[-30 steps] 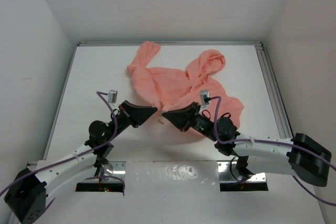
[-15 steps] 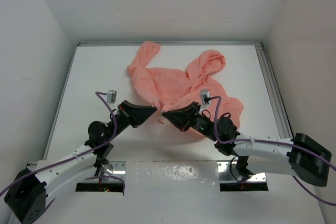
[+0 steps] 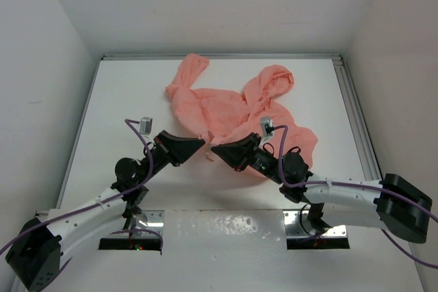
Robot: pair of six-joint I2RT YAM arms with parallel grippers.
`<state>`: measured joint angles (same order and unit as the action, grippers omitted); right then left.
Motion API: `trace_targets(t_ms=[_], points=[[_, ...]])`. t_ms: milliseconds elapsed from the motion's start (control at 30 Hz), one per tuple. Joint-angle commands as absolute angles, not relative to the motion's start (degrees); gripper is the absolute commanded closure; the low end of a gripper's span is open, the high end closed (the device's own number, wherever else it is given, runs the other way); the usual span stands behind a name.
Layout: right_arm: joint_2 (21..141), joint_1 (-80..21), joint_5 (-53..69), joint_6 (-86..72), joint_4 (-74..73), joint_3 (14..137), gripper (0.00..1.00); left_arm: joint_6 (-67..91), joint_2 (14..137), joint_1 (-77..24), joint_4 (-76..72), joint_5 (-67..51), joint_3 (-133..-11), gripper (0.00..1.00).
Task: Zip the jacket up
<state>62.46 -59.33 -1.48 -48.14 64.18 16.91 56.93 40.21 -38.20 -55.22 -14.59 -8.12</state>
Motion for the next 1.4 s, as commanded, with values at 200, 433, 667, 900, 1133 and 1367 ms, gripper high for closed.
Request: trace_targets(t_ms=[200,433,667,900,1133,1367], points=[[62.4,-59.1,-1.1,-46.9,67.0,20.0,1.00,57.4,41.3,-38.9,-60.0,-16.1,-8.6,1.00],[62.3,-59.0,-1.8,-46.7,66.9,19.9,1.00,57.5,41.0,-39.0,-60.1,-16.1,-8.4,1.00],[62.5,-59.1,-2.6,-45.6,67.4,20.1,1.00,57.9,40.8,-39.1,-60.4,-17.2,-8.4,1.00],[63.1,-59.1,-2.3,-44.7,67.5,21.3,1.00,58.9,40.8,-39.3,-60.3,-18.3,-7.9,1.00],[63.8,-59.0,-2.5,-44.5,67.1,22.5,1.00,58.8,40.2,-39.5,-59.4,-18.6,-7.8,1.00],[60.4,-59.1,-2.5,-46.1,59.0,23.9,1.00,56.4,38.0,-39.6,-51.8,-19.3,-8.4,1.00]])
